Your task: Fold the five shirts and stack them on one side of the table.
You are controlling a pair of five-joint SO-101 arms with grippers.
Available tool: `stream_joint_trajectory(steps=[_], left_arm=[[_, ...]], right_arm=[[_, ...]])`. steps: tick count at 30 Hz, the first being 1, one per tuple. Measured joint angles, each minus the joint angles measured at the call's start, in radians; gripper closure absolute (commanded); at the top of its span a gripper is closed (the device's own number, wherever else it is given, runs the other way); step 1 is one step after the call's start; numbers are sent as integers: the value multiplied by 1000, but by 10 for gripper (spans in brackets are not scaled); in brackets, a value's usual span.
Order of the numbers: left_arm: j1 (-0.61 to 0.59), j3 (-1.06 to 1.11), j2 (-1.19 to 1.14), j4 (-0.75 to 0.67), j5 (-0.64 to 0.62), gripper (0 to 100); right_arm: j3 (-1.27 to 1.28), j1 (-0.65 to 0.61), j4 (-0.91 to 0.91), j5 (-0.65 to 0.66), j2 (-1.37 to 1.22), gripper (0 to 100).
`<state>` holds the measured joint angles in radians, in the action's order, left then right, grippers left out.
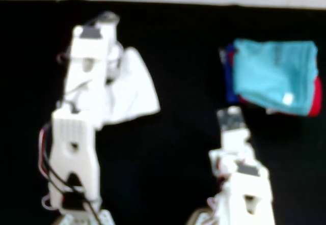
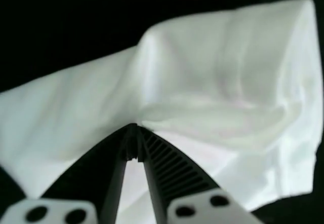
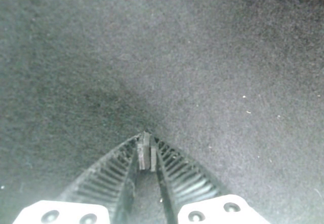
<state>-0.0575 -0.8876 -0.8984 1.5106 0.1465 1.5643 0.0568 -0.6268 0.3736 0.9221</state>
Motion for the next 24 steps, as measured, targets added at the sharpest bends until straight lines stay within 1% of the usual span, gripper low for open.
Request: stream_joint_trajectory(steps=[2, 5, 8, 13, 16, 20, 24], left_arm=[[26, 0, -9, -3, 2, 990], [97, 0, -11, 17, 2, 990], [181, -18, -11, 84, 2, 990], [269, -132, -11, 221, 2, 990], [315, -155, -11, 249, 2, 990], [333, -157, 14, 252, 2, 990], [328, -157, 117, 252, 3, 990]], right_arm=[[0, 0, 0, 0, 0, 992], [0, 0, 0, 0, 0, 992], [0, 0, 0, 0, 0, 992], [0, 0, 0, 0, 0, 992], [0, 0, 0, 0, 0, 992], [0, 0, 0, 0, 0, 992], [0, 0, 0, 0, 0, 992]])
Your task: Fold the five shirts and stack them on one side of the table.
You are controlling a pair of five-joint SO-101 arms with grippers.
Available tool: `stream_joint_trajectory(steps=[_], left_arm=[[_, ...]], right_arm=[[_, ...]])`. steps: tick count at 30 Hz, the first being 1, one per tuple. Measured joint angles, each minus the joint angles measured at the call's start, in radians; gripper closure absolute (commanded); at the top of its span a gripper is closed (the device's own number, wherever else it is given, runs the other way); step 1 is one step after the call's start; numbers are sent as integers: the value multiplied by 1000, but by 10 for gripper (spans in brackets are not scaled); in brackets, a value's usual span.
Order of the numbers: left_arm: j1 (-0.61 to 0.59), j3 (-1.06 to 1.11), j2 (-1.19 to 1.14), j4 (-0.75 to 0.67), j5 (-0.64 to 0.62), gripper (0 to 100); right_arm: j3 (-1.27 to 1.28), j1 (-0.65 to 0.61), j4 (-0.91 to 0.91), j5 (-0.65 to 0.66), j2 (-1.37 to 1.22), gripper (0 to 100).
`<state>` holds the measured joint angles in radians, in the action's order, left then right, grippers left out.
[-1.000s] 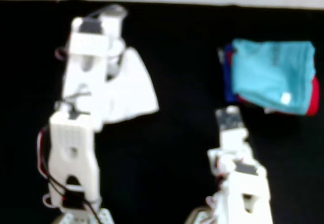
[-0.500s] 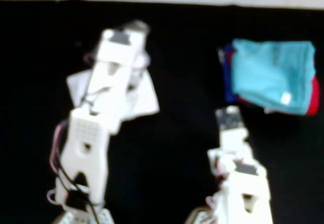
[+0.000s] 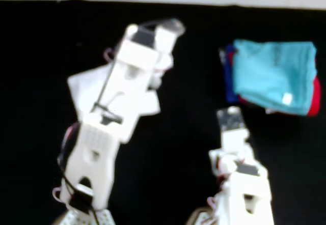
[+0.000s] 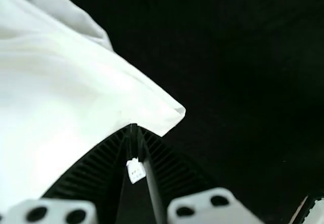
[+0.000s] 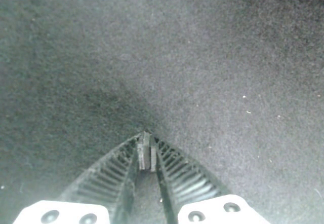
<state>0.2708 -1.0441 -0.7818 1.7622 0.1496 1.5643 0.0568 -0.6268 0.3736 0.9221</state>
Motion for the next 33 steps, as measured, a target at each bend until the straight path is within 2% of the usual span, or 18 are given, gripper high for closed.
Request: stream_joint_trajectory(steps=[7, 11, 16, 23, 33], left_arm=[[-121, -6, 34, -15, 0, 990], [-138, 2, -12, -28, 0, 990], [-64, 3, -118, -3, 0, 990], [37, 5, -126, 0, 0, 990], [58, 66, -127, 0, 0, 990]], right_arm=[[0, 0, 0, 0, 0, 992], [0, 0, 0, 0, 0, 992], [0, 0, 0, 0, 0, 992], [0, 0, 0, 0, 0, 992], [2, 0, 9, 0, 0, 992]])
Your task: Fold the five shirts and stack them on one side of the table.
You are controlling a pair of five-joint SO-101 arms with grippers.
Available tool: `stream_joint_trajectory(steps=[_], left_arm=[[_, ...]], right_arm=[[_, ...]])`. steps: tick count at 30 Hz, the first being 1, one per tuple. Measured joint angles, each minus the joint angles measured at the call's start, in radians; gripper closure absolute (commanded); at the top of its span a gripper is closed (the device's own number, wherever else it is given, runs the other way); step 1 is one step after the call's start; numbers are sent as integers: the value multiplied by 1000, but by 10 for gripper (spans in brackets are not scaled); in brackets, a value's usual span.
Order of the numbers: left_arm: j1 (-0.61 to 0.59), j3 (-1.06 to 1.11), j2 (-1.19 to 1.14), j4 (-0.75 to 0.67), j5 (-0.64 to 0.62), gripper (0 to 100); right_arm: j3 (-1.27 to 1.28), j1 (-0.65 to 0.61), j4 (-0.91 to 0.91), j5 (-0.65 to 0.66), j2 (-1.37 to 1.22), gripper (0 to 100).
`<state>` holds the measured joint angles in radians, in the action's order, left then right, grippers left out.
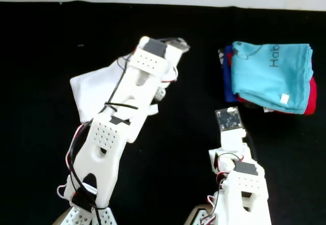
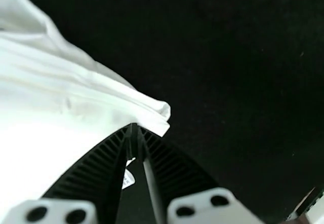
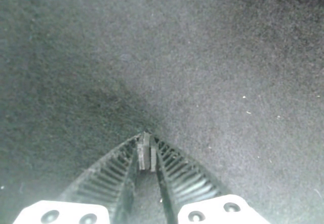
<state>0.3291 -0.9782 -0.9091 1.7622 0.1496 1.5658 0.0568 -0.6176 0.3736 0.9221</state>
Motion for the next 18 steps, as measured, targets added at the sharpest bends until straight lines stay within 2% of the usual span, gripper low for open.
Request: stream_joint_trajectory(steps=[6, 11, 18], left_arm=[[-2, -38, 8, 0, 0, 989], [-35, -173, 63, -3, 0, 990], [-186, -183, 38, -222, 0, 990]], right_arm=[[0, 0, 3, 0, 0, 992], [0, 0, 3, 0, 0, 992], [0, 0, 3, 0, 0, 992]])
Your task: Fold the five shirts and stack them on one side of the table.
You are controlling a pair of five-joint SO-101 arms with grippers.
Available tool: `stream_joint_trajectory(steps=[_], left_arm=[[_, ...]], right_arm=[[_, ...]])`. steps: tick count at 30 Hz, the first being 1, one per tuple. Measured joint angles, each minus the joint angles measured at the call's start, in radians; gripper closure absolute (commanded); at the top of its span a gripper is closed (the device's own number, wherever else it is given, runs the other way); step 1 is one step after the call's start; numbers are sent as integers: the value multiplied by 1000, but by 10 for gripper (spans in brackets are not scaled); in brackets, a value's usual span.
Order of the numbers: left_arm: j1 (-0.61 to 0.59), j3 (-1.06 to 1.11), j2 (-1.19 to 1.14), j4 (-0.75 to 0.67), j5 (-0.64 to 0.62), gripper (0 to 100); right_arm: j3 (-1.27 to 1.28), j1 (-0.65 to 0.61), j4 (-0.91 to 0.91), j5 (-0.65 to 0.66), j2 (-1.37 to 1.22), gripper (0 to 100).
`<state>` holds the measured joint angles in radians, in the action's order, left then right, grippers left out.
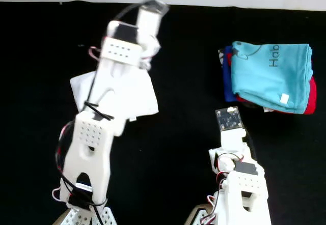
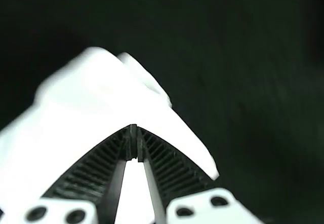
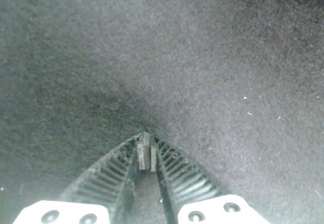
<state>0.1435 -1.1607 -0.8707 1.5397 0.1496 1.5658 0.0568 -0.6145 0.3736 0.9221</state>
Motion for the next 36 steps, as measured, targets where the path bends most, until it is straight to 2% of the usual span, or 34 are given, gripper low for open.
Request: stream_joint_trajectory(steps=[9, 14, 17, 25, 29, 36], left_arm=[[-40, 0, -253, -210, -3, 988], [-40, -17, -310, -350, -5, 990], [-40, -72, -316, -338, -5, 990], [-46, -410, -319, -143, -2, 988], [-57, -462, -347, -173, -2, 988], [-52, -462, -559, -319, -2, 990]], right_arm=[[0, 0, 0, 0, 0, 992], [0, 0, 3, 0, 0, 992], [0, 0, 5, 0, 0, 992], [0, 0, 5, 0, 0, 992], [0, 0, 5, 0, 0, 992], [0, 0, 5, 0, 0, 992]])
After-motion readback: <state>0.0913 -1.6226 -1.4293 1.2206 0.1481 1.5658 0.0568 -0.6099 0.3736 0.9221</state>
